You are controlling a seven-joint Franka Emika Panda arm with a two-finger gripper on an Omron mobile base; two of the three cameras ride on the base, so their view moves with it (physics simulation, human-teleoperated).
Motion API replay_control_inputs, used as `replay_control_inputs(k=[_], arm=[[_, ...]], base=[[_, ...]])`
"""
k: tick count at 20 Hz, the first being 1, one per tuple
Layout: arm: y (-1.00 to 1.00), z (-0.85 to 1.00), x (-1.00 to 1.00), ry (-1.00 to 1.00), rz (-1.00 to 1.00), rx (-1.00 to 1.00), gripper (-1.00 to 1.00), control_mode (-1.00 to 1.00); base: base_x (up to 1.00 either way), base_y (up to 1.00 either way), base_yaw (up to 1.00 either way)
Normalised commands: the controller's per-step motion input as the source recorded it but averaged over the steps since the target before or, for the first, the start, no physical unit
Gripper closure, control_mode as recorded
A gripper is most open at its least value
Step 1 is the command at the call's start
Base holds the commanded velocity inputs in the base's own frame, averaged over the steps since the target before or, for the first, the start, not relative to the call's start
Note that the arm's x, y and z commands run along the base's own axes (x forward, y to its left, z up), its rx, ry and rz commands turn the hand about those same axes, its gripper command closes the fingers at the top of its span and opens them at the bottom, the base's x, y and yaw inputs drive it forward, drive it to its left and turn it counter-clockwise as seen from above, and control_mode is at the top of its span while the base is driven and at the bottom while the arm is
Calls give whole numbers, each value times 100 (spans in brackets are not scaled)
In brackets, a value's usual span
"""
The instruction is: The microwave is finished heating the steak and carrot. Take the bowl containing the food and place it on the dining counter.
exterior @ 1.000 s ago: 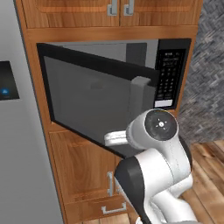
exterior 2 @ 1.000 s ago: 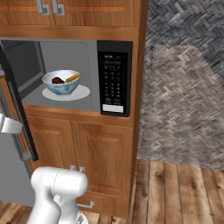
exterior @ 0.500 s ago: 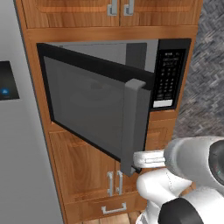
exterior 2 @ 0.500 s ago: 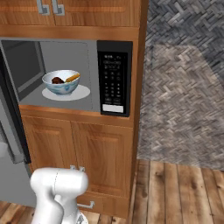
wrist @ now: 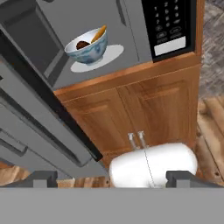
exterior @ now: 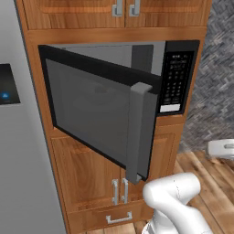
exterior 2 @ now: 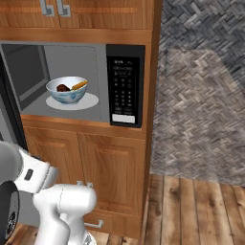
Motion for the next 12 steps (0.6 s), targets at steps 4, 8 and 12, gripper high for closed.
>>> replay_control_inputs(k=[4,8,12], arm=[[-65,-1,100,1,35,39,-100,-100],[-7,-6,100,0,29,41,-100,-100],[77,-16,100,0,18,35,-100,-100]], base=[[0,0,0],[0,0,0],[0,0,0]])
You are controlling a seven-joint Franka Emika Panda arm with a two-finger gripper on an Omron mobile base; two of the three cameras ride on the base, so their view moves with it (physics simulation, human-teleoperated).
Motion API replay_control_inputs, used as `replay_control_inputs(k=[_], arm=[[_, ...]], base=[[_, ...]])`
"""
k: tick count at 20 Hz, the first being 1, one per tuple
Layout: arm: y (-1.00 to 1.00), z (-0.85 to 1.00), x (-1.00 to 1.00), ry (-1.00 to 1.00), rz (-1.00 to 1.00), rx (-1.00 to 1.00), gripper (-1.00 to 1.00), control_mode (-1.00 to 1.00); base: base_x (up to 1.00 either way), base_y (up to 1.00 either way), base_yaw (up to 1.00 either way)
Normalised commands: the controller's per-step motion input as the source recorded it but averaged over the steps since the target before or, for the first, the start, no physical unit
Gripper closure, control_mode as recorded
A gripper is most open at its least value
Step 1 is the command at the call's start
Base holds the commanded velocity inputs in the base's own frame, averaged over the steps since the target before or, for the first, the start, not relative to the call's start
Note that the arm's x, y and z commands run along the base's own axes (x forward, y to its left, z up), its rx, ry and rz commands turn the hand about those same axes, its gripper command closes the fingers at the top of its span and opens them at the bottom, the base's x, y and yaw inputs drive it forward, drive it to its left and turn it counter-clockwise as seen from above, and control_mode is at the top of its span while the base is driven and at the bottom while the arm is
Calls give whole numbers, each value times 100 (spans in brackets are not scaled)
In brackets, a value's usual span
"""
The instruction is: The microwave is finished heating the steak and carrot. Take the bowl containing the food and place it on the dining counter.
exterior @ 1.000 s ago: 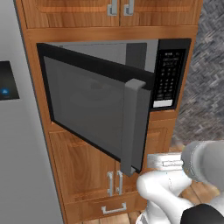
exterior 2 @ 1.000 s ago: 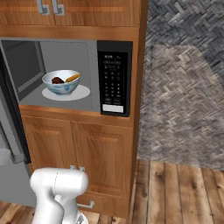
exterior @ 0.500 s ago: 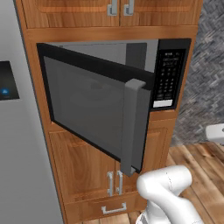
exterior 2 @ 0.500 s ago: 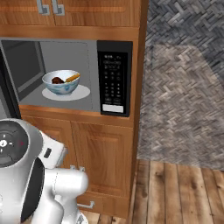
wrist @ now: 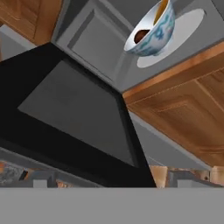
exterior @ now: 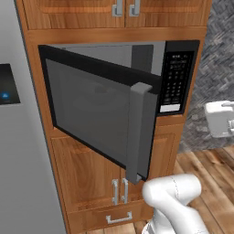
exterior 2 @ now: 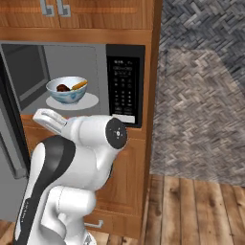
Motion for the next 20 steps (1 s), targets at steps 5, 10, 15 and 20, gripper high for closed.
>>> replay_control_inputs(k=[5,10,15,20], arm=[[100,0,67,3,9,18,-100,-100],[100,2,12,8,14,4,-100,-100],[100,18,-6,13,24,2,-100,-100],[100,17,-29,17,28,7,-100,-100]], base=[[0,0,0],[0,0,0],[0,0,0],[0,0,0]])
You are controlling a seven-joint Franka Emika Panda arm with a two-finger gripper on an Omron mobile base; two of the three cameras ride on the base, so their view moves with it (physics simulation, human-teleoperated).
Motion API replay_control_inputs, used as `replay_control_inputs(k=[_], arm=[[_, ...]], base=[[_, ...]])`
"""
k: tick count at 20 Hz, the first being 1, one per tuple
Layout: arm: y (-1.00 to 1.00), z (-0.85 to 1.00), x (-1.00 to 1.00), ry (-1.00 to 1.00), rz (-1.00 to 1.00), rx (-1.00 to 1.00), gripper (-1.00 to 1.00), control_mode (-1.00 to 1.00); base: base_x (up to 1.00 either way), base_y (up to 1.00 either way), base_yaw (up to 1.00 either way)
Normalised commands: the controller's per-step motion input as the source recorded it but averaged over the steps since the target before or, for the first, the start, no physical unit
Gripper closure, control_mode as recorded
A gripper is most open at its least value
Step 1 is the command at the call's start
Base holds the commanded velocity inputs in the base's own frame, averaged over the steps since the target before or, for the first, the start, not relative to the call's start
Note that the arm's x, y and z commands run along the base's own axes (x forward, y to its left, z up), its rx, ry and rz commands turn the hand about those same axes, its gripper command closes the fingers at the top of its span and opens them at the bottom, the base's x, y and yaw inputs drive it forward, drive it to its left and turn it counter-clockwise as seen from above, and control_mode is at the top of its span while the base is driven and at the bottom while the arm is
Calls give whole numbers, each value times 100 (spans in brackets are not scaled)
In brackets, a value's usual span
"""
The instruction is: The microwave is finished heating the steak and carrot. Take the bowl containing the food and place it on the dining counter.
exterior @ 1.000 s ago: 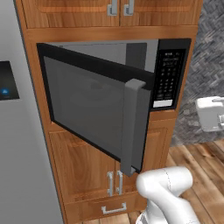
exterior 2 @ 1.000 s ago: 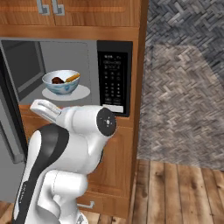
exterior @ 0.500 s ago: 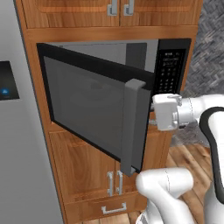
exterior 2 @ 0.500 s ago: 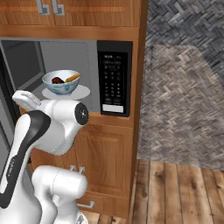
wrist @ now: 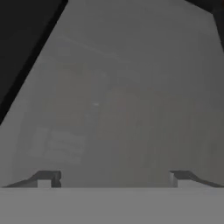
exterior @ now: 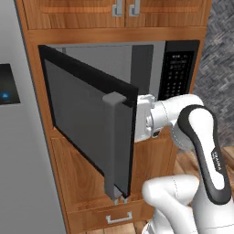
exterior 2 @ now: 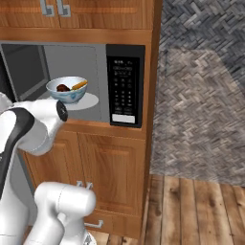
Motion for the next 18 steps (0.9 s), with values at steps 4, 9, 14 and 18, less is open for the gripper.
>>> replay_control_inputs(k=[4,9,14,18], arm=[[100,0,-11,11,17,5,-100,-100],[95,0,0,3,-1,1,-100,-100],[-14,1,4,0,-3,-1,-100,-100],[-95,28,28,0,-33,-1,-100,-100]], base=[[0,0,0],[0,0,0],[0,0,0],[0,0,0]])
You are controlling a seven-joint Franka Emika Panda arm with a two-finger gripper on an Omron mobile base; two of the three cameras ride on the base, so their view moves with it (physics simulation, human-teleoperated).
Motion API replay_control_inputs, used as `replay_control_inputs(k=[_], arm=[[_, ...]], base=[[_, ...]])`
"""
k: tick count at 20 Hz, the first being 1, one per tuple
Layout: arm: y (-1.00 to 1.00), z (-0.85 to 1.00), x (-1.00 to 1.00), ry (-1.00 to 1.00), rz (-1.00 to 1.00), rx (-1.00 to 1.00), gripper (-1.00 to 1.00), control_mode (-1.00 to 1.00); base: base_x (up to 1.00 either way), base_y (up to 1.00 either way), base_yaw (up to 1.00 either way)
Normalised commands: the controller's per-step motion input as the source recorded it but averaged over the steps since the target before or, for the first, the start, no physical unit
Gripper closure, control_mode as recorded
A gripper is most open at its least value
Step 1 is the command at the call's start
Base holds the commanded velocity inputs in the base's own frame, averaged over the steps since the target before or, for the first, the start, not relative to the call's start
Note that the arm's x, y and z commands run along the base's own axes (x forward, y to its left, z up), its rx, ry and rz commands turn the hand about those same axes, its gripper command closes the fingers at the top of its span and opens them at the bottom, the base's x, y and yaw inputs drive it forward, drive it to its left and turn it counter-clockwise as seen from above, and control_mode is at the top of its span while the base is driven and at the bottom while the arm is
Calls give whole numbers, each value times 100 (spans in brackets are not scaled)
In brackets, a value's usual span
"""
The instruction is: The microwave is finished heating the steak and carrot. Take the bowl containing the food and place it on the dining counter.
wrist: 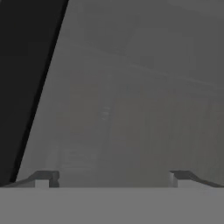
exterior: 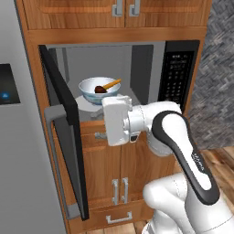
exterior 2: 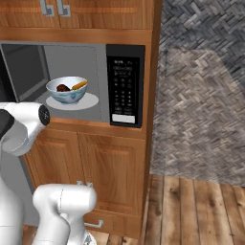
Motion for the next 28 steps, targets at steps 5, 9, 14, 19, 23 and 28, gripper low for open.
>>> replay_control_inputs(k=[5,9,14,19,23,28], arm=[[-100,30,32,3,-34,-7,-100,-100],[-100,42,25,16,-43,-8,-100,-100],[-98,24,50,34,-45,-18,-100,-100],[-48,-2,92,37,-30,-21,-100,-100],[-3,-8,17,3,0,0,-100,-100],[2,-51,96,1,4,-2,-100,-100]], base=[[0,0,0],[0,0,0],[0,0,0],[0,0,0],[0,0,0],[0,0,0]])
